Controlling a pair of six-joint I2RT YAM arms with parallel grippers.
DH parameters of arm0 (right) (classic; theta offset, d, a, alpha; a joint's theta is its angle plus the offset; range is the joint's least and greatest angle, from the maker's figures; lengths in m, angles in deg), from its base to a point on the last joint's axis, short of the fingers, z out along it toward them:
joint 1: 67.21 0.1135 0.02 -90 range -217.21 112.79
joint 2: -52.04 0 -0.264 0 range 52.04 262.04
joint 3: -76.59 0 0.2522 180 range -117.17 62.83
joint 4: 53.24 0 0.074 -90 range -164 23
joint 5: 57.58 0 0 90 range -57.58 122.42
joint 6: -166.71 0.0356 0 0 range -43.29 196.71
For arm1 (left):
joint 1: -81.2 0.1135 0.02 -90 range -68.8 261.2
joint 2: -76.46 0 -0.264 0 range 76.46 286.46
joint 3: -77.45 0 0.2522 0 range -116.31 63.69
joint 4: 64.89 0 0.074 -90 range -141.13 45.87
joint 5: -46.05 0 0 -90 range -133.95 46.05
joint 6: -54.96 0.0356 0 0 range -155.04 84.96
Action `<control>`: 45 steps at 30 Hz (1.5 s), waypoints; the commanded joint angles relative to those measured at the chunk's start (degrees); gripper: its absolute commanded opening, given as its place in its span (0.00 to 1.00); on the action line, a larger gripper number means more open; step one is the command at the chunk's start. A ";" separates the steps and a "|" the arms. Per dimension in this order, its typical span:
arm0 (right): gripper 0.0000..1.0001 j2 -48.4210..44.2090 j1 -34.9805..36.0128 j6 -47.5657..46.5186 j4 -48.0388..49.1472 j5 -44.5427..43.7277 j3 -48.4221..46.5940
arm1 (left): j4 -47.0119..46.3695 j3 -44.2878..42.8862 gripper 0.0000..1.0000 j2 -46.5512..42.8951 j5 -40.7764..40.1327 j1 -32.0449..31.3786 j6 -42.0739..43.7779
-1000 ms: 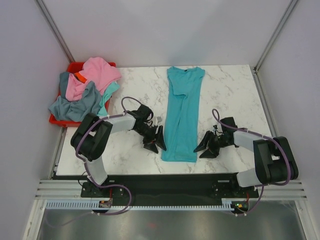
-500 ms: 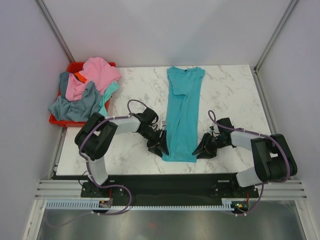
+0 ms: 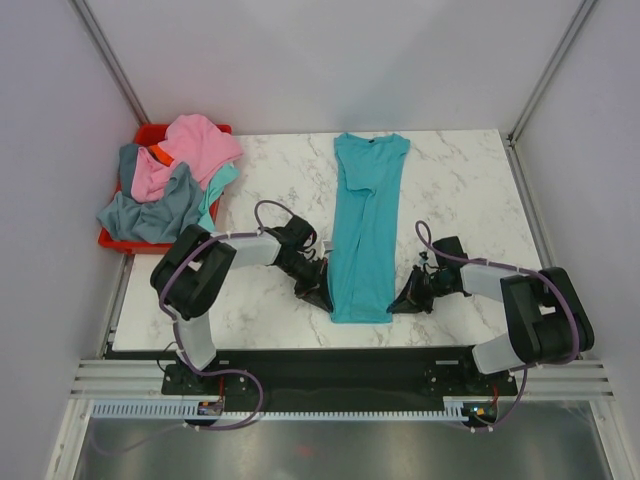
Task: Fold and stack the t-shirts
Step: Fold the tshirt
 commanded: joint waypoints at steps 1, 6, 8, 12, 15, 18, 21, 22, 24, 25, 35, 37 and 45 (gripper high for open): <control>0.00 -2.26 0.38 -1.07 0.47 -1.03 -0.77 | -0.19 -0.59 0.02 -0.56 1.86 -0.35 -0.92; 0.00 -9.02 0.29 -4.58 -2.69 -1.20 -4.02 | 3.15 -4.63 0.02 -5.04 0.19 -0.26 3.03; 0.00 -11.39 -0.50 -6.43 -4.01 -1.38 -6.12 | 5.52 -7.43 0.02 -6.19 -0.59 -0.09 5.40; 0.00 -12.64 -3.48 -8.19 -6.30 -1.47 -10.00 | 9.21 -11.13 0.02 -7.60 -1.57 1.40 7.79; 0.00 -11.67 -6.30 -8.54 -6.30 -1.56 -12.37 | 9.22 -14.12 0.02 -7.25 -1.57 3.95 7.79; 0.00 -10.18 -7.97 -8.89 -5.51 -2.17 -14.83 | 13.05 -17.81 0.02 -5.85 -2.70 6.41 11.88; 0.00 -8.16 -9.55 -7.67 -2.70 -2.35 -17.03 | 14.05 -22.55 0.02 -3.30 -4.38 8.17 13.23; 0.00 -6.94 -10.08 -7.40 -1.83 -2.44 -18.25 | 14.23 -23.87 0.02 -2.34 -4.64 8.87 13.76; 0.00 -5.35 -10.43 -6.87 0.37 -2.44 -19.58 | 14.76 -28.26 0.02 0.91 -4.64 9.84 14.11; 0.00 -3.78 -10.43 -6.70 1.16 -2.52 -21.06 | 14.84 -29.67 0.02 2.06 -4.73 10.10 14.46; 0.00 10.11 -10.44 -7.75 5.48 -3.49 -33.90 | 15.46 -45.58 0.02 14.10 -5.61 11.60 15.61; 0.00 13.18 -10.43 -8.27 5.39 -3.58 -37.14 | 15.37 -48.12 0.02 15.94 -6.05 12.04 15.78; 0.00 20.23 -10.43 -9.50 5.92 -4.72 -44.54 | 15.20 -59.29 0.02 22.72 -7.89 13.88 17.45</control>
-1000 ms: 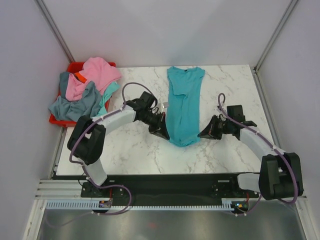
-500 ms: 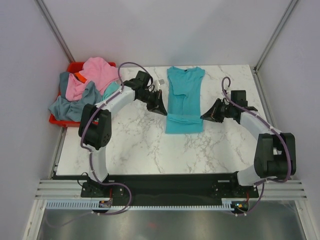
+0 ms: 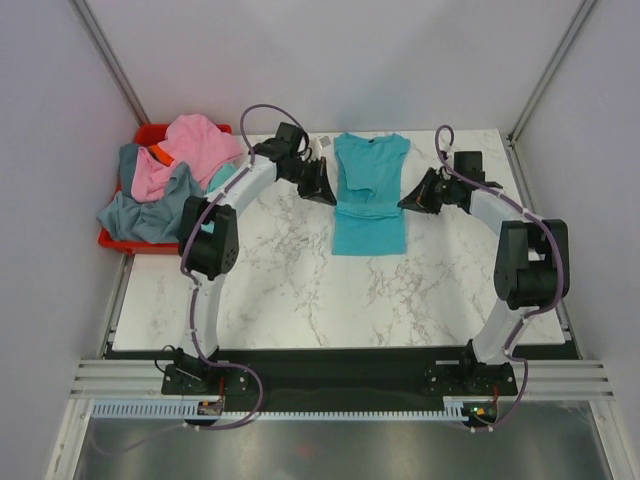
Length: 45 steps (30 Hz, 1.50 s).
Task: Fold and stack the t-shirts
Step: Fold the tshirt
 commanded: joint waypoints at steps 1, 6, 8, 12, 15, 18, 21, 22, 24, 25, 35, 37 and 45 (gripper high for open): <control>0.00 2.76 -0.16 -1.83 2.33 -0.96 -5.09 | -0.17 -5.77 0.02 2.39 -1.47 0.99 3.35; 0.00 5.94 -0.16 -2.28 2.42 -1.49 -8.08 | -0.78 -8.59 0.02 5.03 -2.17 0.99 3.71; 0.00 7.08 -0.16 -2.28 2.51 -1.58 -8.96 | -1.14 -9.47 0.02 5.65 -2.70 1.08 4.15; 0.00 8.22 -0.16 -2.80 2.51 -2.10 -10.11 | -1.75 -11.23 0.21 6.79 -4.72 0.90 5.11; 0.32 7.44 -0.16 -4.21 2.33 -3.59 -10.64 | -2.19 -12.63 0.58 6.36 -8.92 0.55 6.08; 0.58 4.73 -1.73 -5.09 1.63 -4.48 -10.64 | -0.88 -12.73 0.77 3.46 -11.13 0.38 6.61; 0.60 1.21 -2.71 -5.18 -0.47 -3.78 -8.80 | 0.35 -8.61 0.81 -2.07 -11.67 0.90 6.17; 0.61 0.32 -2.97 -5.00 -1.09 -3.60 -7.92 | 0.62 -5.02 0.81 -3.30 -10.88 0.99 5.82; 0.62 -1.78 -3.59 -4.48 -2.06 -1.77 -5.55 | 1.23 -0.88 0.81 -6.82 -8.86 1.34 4.77; 0.61 -2.23 -3.68 -3.34 -1.97 0.51 -2.76 | 1.50 2.97 0.81 -7.53 -6.68 1.34 3.72; 0.61 -3.64 -3.85 1.50 -0.56 5.19 12.56 | -3.68 19.88 0.73 -8.33 8.10 1.43 -5.16; 0.60 -3.20 -3.77 1.24 -1.18 5.19 13.97 | -4.65 19.97 0.72 -6.84 9.25 1.43 -6.30; 0.60 -0.74 -3.77 0.71 -1.09 4.40 15.03 | -7.46 18.56 0.68 -2.09 11.88 1.34 -9.73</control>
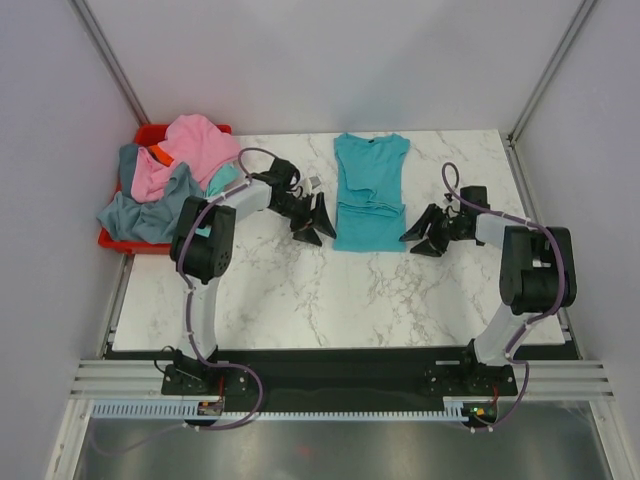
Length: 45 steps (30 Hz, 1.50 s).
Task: Fold and stack the t-shirts
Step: Fold the tshirt
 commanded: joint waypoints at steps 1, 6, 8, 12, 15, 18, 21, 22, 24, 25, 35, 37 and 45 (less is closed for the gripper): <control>0.60 1.38 0.04 0.23 0.89 1.08 0.03 | -2.98 -1.50 0.67 1.65 4.57 -0.03 -4.14; 0.59 3.22 0.04 0.06 0.89 0.73 -0.41 | -3.95 -0.18 0.66 2.97 5.80 -0.47 -5.46; 0.58 3.93 0.21 -0.12 0.89 0.64 -0.41 | -4.21 -0.18 0.66 3.24 5.89 -0.82 -5.72; 0.56 5.77 0.83 -0.21 1.25 0.29 -0.67 | -4.83 -0.70 0.66 4.46 5.97 -1.79 -6.34; 0.56 6.92 1.53 -0.12 1.51 0.37 -1.81 | -5.01 -1.23 0.66 5.43 5.89 -2.49 -6.69; 0.55 7.71 2.06 -0.12 1.69 0.37 -2.95 | -5.18 -1.67 0.65 6.22 5.89 -3.29 -6.96; 0.53 8.15 2.32 0.14 1.95 0.46 -3.57 | -5.27 -2.11 0.64 6.84 5.62 -3.72 -6.96; 0.52 8.15 2.41 0.23 2.21 0.37 -3.48 | -5.44 -2.11 0.63 7.19 5.54 -3.73 -6.96; 0.51 8.24 2.41 0.41 2.56 0.37 -3.31 | -5.45 -2.64 0.61 7.45 5.36 -3.73 -6.52; 0.51 8.15 2.41 0.41 2.74 0.29 -3.22 | -5.10 -2.81 0.60 7.63 5.01 -3.73 -6.34; 0.44 8.33 2.50 0.14 3.53 -0.07 -3.13 | -4.39 -4.49 0.22 8.95 2.90 -3.73 -5.20; 0.39 8.41 2.41 0.06 3.88 -0.07 -3.31 | -4.13 -4.75 0.15 8.95 2.46 -3.73 -4.94; 0.25 6.31 2.32 -0.47 4.76 0.90 -4.54 | -3.16 -3.96 0.02 5.79 1.76 -3.73 -2.91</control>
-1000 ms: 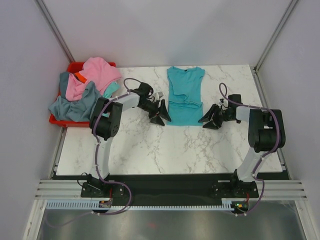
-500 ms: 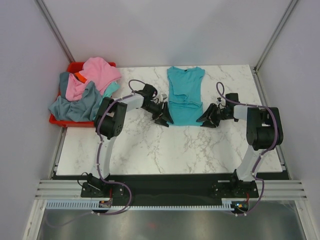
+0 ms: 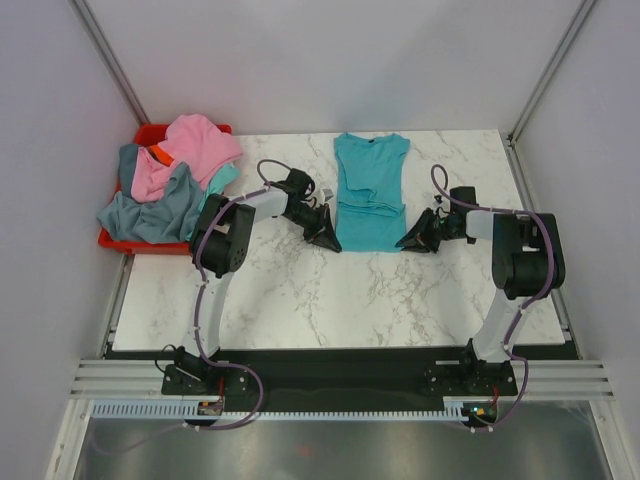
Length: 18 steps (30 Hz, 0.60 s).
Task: Fold and stack the t-shirts
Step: Fold the tshirt
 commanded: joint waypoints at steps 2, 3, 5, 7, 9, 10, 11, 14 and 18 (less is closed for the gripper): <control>0.21 -2.57 0.18 -0.76 2.27 0.05 -1.63 | 0.93 -0.50 0.02 -4.62 -0.19 -0.45 2.70; 0.20 -3.01 0.18 -0.84 2.36 0.22 -1.54 | 1.01 -0.07 0.02 -5.41 -0.27 -0.54 2.88; 0.16 -4.67 0.18 -0.84 2.36 0.84 -1.28 | 1.28 0.46 0.02 -7.69 -0.19 -1.06 3.49; 0.12 -6.69 0.18 -0.84 2.36 1.37 -1.02 | 1.37 1.08 0.02 -9.28 -0.54 -1.76 3.85; 0.10 -8.11 0.18 -0.84 2.36 1.63 -0.66 | 1.54 1.78 0.02 -11.64 -0.80 -2.38 4.37; 0.09 -8.81 0.18 -0.58 2.19 1.89 -0.66 | 1.63 1.96 0.02 -12.44 -0.89 -2.73 4.64; 0.09 -10.12 0.27 -0.23 2.27 2.51 -0.66 | 1.89 2.39 0.02 -13.14 -1.24 -3.34 4.99; 0.05 -12.59 0.18 0.30 1.75 3.56 -0.75 | 2.24 3.10 0.02 -15.87 -1.85 -4.84 5.95; 0.02 -15.58 0.18 1.00 0.87 4.53 -0.84 | 3.30 3.98 0.02 -18.95 -3.00 -6.25 7.01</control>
